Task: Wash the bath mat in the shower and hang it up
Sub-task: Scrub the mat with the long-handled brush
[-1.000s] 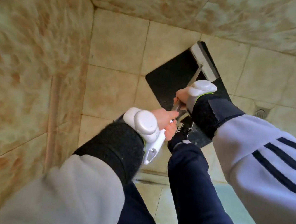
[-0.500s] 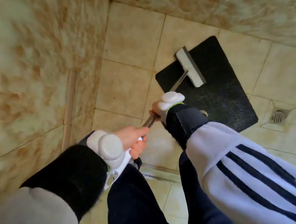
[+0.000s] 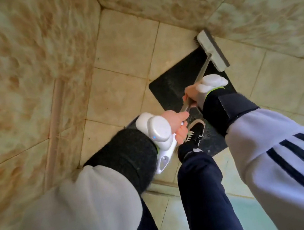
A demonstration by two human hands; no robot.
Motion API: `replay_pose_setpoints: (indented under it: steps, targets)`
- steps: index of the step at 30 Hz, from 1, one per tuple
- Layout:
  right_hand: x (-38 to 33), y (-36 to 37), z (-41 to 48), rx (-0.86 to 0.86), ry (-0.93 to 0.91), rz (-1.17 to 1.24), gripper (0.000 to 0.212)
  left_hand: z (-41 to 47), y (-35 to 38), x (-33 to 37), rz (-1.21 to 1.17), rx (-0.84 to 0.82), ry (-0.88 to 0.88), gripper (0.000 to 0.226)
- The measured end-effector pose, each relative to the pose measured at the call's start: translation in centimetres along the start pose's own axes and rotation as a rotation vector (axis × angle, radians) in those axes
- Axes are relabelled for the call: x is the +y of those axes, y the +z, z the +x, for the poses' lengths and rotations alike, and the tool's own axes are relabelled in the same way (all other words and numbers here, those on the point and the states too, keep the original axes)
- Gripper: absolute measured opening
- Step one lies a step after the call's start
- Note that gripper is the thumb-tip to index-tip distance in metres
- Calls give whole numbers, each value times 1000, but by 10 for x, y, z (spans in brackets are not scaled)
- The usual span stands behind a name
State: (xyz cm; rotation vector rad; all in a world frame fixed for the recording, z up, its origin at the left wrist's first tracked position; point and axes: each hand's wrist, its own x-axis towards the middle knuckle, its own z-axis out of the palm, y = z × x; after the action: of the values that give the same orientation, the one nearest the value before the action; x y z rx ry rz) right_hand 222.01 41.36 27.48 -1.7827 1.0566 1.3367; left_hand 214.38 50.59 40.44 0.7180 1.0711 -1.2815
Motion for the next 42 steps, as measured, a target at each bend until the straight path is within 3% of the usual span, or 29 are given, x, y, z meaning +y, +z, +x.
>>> replay_pose_setpoints:
  steps: [3, 6, 12, 15, 20, 24, 27, 31, 34, 38, 42]
  targets:
    - [14, 10, 18, 0, 23, -91, 20, 10, -9, -14, -52, -51, -36, 41]
    - [37, 56, -3, -121, 24, -158, 26, -15, -42, -53, -86, 20, -6, 38]
    - [87, 149, -91, -320, 122, -17, 11, -87, -94, -122, -138, 156, -100, 39]
    - [83, 140, -110, -317, 81, -28, 25, -95, -85, -122, -106, 155, -81, 38]
    - [62, 56, -78, -133, -6, -18, 15, -53, -31, -83, -53, 74, -4, 37]
    - [64, -20, -29, 35, 41, -69, 29, 11, 24, -56, -22, -48, -59, 40]
    - [73, -43, -13, 104, 31, -190, 30, 38, 39, -56, -75, -122, -101, 62]
    - [102, 7, -6, -36, 96, -181, 21, 17, 3, -93, -34, -33, -20, 40]
    - [124, 82, -31, -186, 164, 19, 14, -27, -50, -129, -19, 76, -51, 37]
    - [143, 138, -81, -331, 191, 37, 14, -74, -81, -164, -54, 166, -127, 39]
    - [132, 98, -95, -219, 62, -1, 17, -66, -49, -148, 16, 111, -49, 30]
